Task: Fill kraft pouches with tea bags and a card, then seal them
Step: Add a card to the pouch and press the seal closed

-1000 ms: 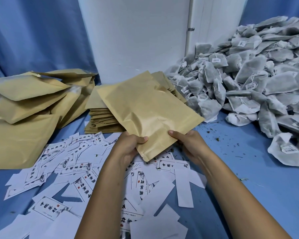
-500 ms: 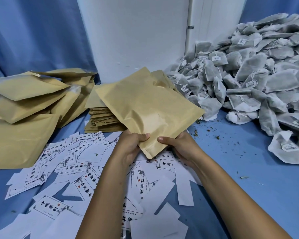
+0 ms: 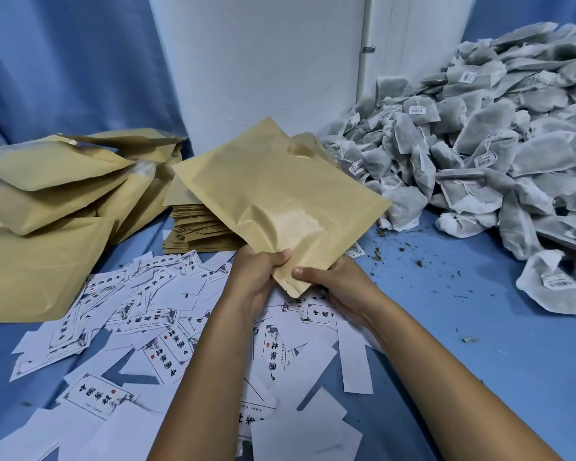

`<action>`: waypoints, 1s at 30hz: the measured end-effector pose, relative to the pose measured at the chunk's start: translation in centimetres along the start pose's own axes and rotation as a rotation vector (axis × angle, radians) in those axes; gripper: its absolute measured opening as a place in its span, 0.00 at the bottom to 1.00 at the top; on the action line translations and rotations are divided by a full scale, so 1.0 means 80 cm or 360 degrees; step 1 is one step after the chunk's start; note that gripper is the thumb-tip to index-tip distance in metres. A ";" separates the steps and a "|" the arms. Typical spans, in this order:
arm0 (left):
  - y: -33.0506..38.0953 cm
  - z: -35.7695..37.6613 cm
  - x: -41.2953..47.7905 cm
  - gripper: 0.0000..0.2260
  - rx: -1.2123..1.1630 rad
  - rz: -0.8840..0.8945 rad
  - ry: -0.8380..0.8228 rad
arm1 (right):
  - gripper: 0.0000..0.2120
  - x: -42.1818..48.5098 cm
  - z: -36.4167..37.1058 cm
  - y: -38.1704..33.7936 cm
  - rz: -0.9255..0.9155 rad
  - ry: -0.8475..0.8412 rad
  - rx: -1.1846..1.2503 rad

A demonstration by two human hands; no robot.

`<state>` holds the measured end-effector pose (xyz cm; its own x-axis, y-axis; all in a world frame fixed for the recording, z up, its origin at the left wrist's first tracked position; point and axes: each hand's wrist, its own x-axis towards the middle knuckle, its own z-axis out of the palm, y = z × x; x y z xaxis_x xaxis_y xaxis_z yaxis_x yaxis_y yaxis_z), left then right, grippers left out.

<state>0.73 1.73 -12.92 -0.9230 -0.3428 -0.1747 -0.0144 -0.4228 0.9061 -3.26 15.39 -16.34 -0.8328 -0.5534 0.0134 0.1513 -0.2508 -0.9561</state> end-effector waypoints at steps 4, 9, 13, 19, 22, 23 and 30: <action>-0.002 0.003 0.001 0.11 -0.0075 -0.0043 0.0024 | 0.07 -0.005 0.008 0.000 -0.0037 0.0002 -0.0165; -0.003 0.003 0.001 0.11 -0.0075 -0.0030 0.0047 | 0.12 -0.005 0.008 0.000 0.0003 0.0020 -0.0153; -0.003 0.003 0.001 0.11 -0.0099 -0.0022 0.0043 | 0.12 -0.004 0.008 0.002 -0.0002 0.0057 -0.0254; -0.002 0.002 0.001 0.12 -0.0068 -0.0019 -0.0001 | 0.08 0.001 -0.001 -0.009 0.0065 0.0170 0.0067; -0.001 0.000 0.001 0.13 -0.0041 -0.0026 -0.0010 | 0.05 0.005 -0.012 -0.014 0.0023 0.0355 -0.0092; -0.001 0.000 0.001 0.13 -0.0035 -0.0032 -0.0012 | 0.04 0.006 -0.013 -0.013 0.0019 0.0364 -0.0112; 0.005 -0.008 0.004 0.16 0.0042 -0.0070 -0.0016 | 0.04 0.002 -0.019 -0.029 -0.0015 0.0546 0.0235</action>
<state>0.70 0.94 -12.84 -0.9252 -0.3158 -0.2105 -0.0649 -0.4149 0.9075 -4.57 17.05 -14.55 -0.9608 -0.2584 -0.1007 0.1971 -0.3806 -0.9035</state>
